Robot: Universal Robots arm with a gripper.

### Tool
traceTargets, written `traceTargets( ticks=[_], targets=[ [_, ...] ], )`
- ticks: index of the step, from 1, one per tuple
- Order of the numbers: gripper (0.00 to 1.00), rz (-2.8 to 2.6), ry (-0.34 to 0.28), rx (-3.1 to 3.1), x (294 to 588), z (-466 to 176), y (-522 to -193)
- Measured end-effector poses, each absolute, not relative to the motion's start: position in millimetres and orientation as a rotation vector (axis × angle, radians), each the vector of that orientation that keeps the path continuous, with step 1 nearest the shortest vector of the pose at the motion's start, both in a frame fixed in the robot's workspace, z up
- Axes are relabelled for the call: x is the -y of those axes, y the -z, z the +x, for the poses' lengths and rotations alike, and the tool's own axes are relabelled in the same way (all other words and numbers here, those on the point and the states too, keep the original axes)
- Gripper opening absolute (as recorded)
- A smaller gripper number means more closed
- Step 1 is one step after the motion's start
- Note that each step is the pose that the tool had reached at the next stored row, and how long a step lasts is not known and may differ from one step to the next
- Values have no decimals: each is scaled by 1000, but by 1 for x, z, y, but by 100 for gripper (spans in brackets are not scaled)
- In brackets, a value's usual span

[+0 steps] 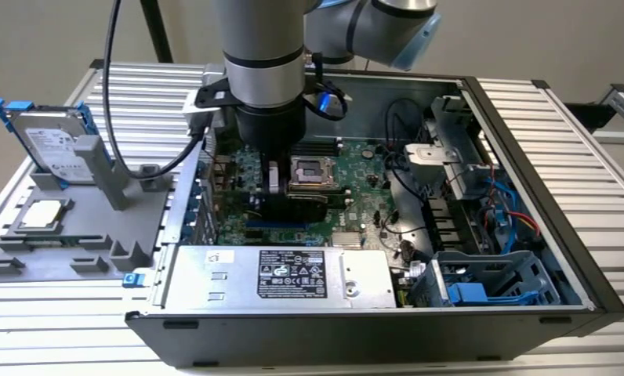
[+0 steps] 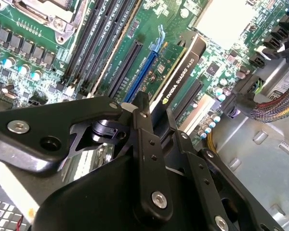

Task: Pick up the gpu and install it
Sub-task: 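Insert the gpu into the slot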

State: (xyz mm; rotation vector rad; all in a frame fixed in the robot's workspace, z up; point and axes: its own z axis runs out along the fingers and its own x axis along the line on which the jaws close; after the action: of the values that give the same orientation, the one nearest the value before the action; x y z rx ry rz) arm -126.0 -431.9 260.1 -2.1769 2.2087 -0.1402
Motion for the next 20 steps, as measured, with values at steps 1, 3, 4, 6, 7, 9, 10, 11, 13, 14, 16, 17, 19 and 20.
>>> traceTargets(
  ticks=[1,3,4,6,7,9,10,11,13,14,16,17,19,20],
  targets=[
    [0,-2177,140,-2209,432,-126,-260],
    [0,-2177,140,-2209,432,-126,-259],
    [0,-2177,140,-2209,432,-126,-258],
    [0,-2177,140,-2209,432,-126,-258],
    [0,-2177,140,-2209,432,-126,-258],
    [0,-2176,140,-2208,430,-126,-257],
    [0,-2177,140,-2208,430,-126,-257],
    [0,-2177,140,-2208,430,-126,-257],
    [0,-2177,140,-2208,430,-126,-257],
    [0,-2177,140,-2208,430,-126,-257],
    [0,-2177,140,-2209,430,-126,-257],
    [0,-2177,140,-2209,430,-126,-257],
    [0,-2177,140,-2209,430,-126,-257],
    [0,-2177,140,-2209,430,-126,-257]
  ],
)
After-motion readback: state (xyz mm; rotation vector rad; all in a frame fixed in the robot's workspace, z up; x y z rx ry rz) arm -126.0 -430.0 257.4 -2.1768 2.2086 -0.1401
